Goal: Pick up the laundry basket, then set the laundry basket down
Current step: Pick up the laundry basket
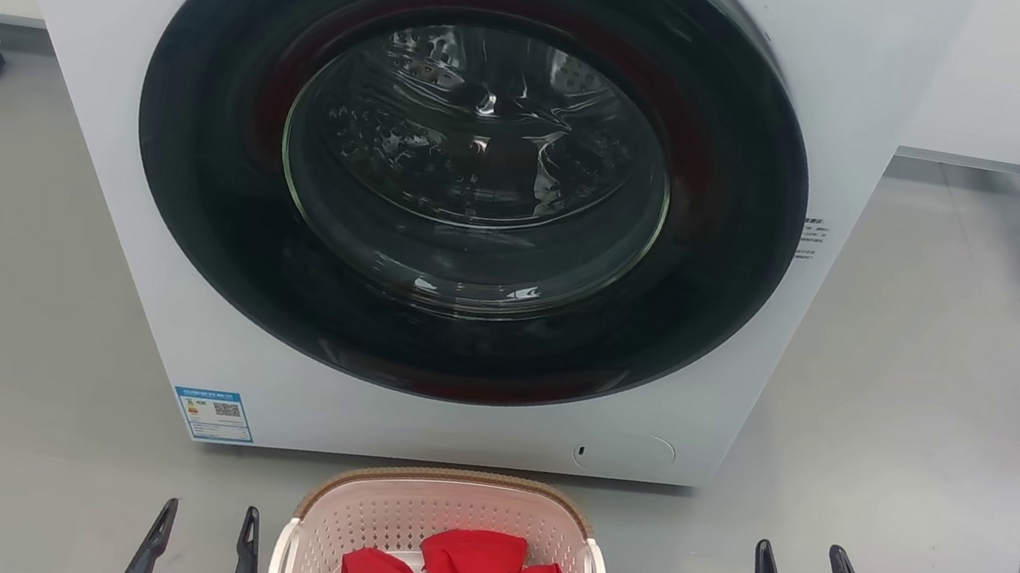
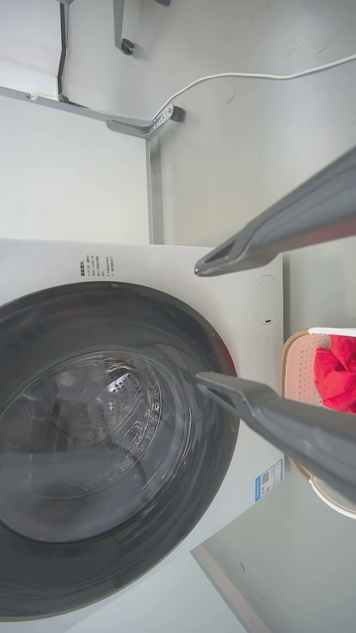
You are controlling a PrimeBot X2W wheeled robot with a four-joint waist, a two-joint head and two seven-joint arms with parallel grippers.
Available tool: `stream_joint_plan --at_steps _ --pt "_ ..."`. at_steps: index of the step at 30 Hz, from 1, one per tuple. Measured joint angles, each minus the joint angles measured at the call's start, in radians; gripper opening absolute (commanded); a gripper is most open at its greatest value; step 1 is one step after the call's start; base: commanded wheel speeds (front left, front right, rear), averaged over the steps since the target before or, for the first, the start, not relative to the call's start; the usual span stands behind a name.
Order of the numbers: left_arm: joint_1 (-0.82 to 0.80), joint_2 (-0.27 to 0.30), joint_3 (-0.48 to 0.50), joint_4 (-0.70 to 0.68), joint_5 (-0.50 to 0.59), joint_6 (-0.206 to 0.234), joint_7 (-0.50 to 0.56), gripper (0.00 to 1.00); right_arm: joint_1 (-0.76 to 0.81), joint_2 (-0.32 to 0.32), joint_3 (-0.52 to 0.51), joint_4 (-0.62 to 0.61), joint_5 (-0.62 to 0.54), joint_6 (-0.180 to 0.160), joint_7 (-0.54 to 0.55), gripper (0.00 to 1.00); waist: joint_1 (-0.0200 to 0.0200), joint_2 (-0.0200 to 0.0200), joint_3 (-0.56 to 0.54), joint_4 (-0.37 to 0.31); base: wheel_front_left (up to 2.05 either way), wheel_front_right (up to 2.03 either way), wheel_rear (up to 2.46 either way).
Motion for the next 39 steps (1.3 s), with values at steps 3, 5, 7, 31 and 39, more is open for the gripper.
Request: stream_joint_plan --at_steps 3,5,7,31,39 --pt "0.010 0.000 0.001 -0.012 0.006 0.000 0.000 1.00 0.005 0.000 -0.001 -0.004 0.000 -0.005 0.000 1.00 0.0000 0.0000 -0.002 -0.002 0.00 0.00 0.00" --pt "0.010 0.000 0.002 -0.021 0.008 0.000 0.000 1.00 0.005 0.000 -0.001 -0.010 0.000 -0.007 0.000 1.00 0.0000 0.0000 -0.001 -0.002 0.00 0.00 0.00" --pt "0.011 0.000 0.004 -0.027 0.017 0.000 0.000 1.00 0.005 0.000 -0.002 -0.015 0.000 -0.008 0.000 1.00 0.0001 0.0000 -0.001 -0.003 0.00 0.00 0.00" --pt "0.004 0.000 0.017 -0.085 0.029 0.000 0.000 1.00 -0.042 0.000 -0.014 -0.057 0.001 -0.012 0.000 1.00 0.0001 0.0000 0.086 -0.006 0.00 0.00 0.00" --pt "-0.137 -0.001 0.026 -0.021 0.030 0.000 0.017 1.00 -0.200 -0.016 -0.024 0.008 0.000 0.002 0.000 1.00 0.0003 0.0001 0.188 -0.006 0.00 0.00 0.00"
